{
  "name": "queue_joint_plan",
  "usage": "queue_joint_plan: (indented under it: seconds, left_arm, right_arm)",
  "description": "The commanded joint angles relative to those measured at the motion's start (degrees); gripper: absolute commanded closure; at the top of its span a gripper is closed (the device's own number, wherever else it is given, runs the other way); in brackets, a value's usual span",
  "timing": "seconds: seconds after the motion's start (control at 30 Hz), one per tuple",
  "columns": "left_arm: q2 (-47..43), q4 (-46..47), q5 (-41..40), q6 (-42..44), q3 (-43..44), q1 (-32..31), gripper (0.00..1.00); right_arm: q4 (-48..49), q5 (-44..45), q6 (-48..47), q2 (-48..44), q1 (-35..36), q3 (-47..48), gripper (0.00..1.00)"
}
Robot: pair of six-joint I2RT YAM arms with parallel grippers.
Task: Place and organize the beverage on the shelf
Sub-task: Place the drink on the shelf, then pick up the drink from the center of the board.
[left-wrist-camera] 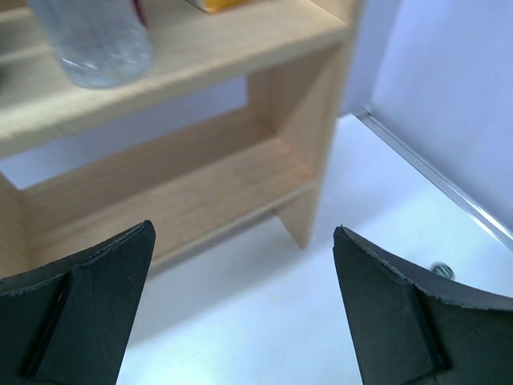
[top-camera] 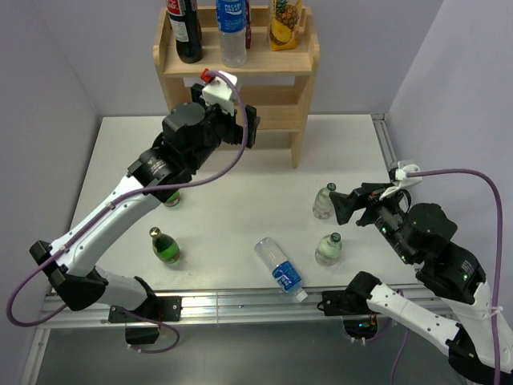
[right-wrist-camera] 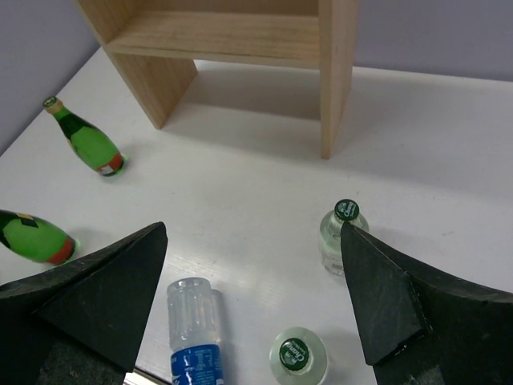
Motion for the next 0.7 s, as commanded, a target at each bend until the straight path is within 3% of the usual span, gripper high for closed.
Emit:
queue_joint_plan:
  seconds: [0.0,0.17,0.47,0.67]
  left_arm:
    - [-2.94,-1.49,-0.39,1.62,-2.18,-2.68,0.01]
    - [-4.61,-5.37,2.51,0.05,-7.0,-5.5,0.0]
    - [-6.55,-10.55,-1.53,-5.58,-13.43,-11.73,0.01]
    - [-3.56,-21.26,-2.84,-5.94,-13.95,-15.43,0.0]
  right_arm:
    - [4.33,-1.0,-1.38,-1.41,0.35,-0.67,0.05]
    - [6.35,0.23,-1.12,-3.78,0.35,-2.52,0.05]
    - [3.63,2.78,-0.06,-6.51,0.27,-3.05,0.05]
    - [2.04,3.14,-0.76,-10.81,0.27,-3.31,0.05]
